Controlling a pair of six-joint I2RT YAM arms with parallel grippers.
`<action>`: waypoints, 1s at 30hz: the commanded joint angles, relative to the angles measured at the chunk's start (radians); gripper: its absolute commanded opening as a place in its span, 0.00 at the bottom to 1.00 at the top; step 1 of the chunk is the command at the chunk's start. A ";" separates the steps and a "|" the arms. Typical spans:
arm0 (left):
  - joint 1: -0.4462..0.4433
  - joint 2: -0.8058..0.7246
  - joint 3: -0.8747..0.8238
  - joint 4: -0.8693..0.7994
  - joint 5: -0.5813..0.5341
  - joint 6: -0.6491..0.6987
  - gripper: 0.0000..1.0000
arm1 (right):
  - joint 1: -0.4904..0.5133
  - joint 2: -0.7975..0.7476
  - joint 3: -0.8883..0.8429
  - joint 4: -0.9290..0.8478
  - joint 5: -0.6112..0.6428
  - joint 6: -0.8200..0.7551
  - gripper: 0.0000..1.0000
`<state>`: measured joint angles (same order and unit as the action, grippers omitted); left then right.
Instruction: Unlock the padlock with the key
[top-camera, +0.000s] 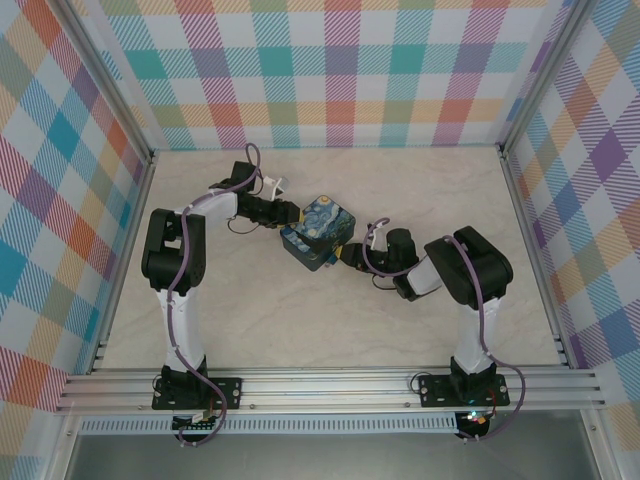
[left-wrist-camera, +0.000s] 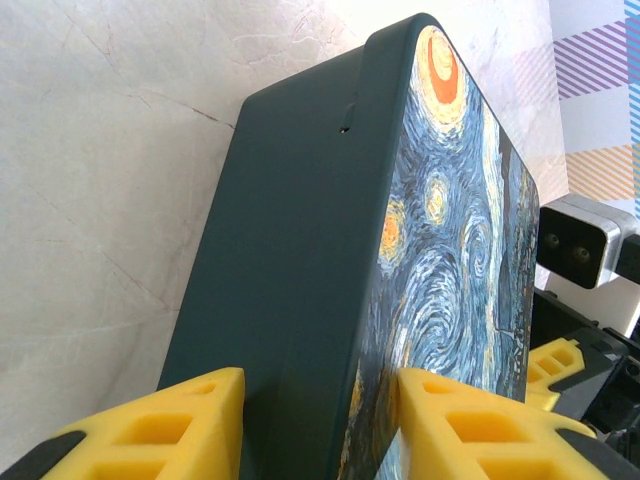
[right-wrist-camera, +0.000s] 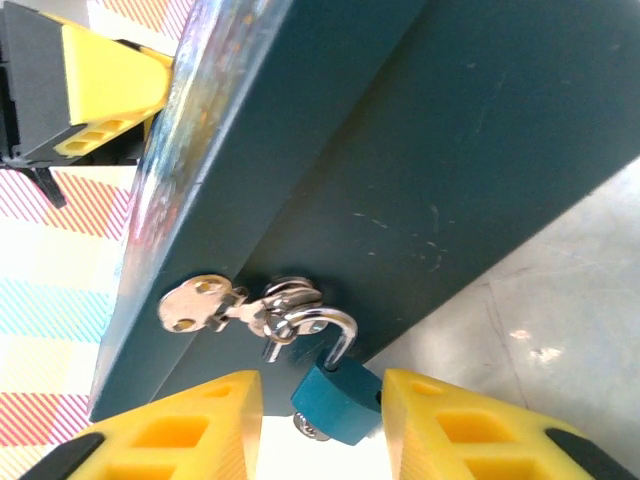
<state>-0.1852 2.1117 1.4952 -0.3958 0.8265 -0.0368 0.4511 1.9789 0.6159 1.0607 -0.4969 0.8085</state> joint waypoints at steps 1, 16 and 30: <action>0.014 0.029 -0.028 -0.068 -0.179 0.000 0.40 | 0.000 -0.034 -0.016 -0.032 0.013 -0.046 0.42; 0.004 0.045 0.019 -0.101 -0.185 0.006 0.41 | -0.030 0.054 0.065 0.109 -0.051 -0.049 0.57; 0.001 0.071 0.063 -0.117 -0.196 0.000 0.39 | -0.003 0.130 0.141 0.179 -0.133 -0.013 0.55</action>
<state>-0.1871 2.1258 1.5661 -0.4438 0.7498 -0.0364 0.4320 2.0975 0.7303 1.1893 -0.5816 0.7902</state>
